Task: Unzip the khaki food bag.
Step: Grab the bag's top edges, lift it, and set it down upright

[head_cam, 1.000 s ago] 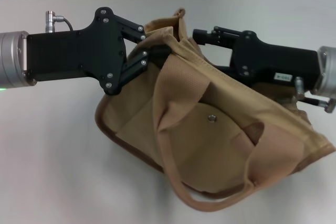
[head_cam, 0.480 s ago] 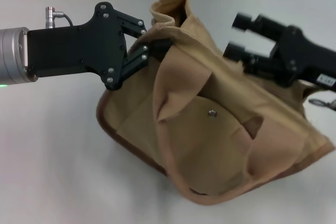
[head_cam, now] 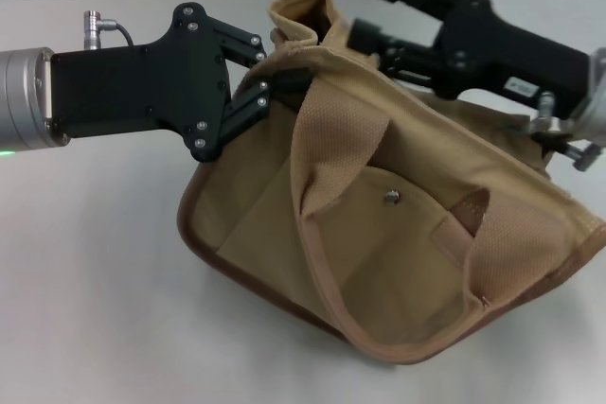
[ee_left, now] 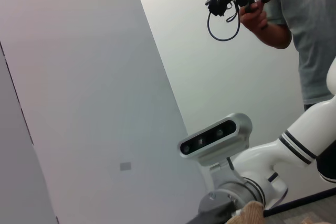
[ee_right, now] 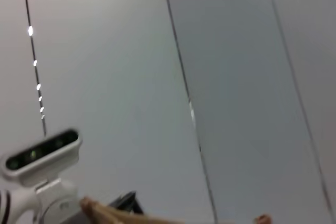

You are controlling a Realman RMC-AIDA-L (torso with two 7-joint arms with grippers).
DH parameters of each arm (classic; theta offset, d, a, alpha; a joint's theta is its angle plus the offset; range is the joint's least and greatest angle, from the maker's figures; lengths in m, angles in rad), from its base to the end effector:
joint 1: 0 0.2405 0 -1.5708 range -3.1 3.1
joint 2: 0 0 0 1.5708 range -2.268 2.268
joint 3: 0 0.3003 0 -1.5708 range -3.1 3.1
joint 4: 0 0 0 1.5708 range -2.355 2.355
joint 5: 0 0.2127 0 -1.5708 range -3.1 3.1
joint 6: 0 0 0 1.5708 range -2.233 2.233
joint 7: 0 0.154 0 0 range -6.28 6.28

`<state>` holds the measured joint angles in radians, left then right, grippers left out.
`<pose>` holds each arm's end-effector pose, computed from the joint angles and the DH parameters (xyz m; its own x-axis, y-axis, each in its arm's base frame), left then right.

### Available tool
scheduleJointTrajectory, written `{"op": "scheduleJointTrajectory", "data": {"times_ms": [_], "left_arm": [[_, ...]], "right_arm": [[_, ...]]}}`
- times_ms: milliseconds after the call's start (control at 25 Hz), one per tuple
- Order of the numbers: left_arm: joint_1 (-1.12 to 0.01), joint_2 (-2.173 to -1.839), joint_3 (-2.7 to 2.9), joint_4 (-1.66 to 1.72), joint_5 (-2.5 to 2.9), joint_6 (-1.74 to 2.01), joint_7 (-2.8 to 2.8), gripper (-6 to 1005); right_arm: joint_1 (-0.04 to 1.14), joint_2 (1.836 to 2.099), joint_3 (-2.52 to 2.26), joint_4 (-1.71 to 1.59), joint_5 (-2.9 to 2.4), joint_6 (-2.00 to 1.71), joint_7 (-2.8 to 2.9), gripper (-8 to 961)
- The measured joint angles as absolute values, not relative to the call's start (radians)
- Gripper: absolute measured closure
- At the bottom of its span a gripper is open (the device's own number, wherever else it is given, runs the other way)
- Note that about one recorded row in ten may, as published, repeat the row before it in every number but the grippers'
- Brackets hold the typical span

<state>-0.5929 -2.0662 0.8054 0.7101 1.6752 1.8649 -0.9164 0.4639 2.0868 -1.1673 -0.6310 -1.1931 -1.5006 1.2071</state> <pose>-0.2083 0.3479 -0.0009 0.6743 -0.3296 0.6609 -0.1741 -0.9406 -0.2915 0.2226 0.3567 -0.0338 0.5578 -0.0935 -0.8247 -0.3666 -0.9192 -0.1438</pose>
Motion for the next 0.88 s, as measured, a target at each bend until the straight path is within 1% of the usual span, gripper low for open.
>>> {"op": "scheduleJointTrajectory", "data": {"times_ms": [120, 360, 480, 520, 880], "left_arm": [[-0.594, -2.067, 0.805, 0.710, 1.675, 1.866, -0.909, 962], [-0.597, -2.068, 0.806, 0.710, 1.676, 1.864, -0.908, 962], [-0.598, -2.069, 0.804, 0.710, 1.676, 1.863, -0.908, 962], [-0.598, -2.069, 0.801, 0.710, 1.676, 1.863, -0.908, 961], [-0.598, -2.072, 0.799, 0.707, 1.676, 1.861, -0.908, 961]], "right_arm": [[0.470, 2.083, -1.226, -0.655, -1.219, -1.479, 1.219, 130], [0.446, 2.086, -1.232, -0.779, -1.381, -1.460, 1.360, 129], [0.414, 2.087, -1.226, -0.851, -1.449, -1.454, 1.438, 129], [0.386, 2.087, -1.226, -0.883, -1.459, -1.460, 1.455, 129], [0.310, 2.083, -1.108, -0.860, -1.452, -1.629, 1.424, 129]]}}
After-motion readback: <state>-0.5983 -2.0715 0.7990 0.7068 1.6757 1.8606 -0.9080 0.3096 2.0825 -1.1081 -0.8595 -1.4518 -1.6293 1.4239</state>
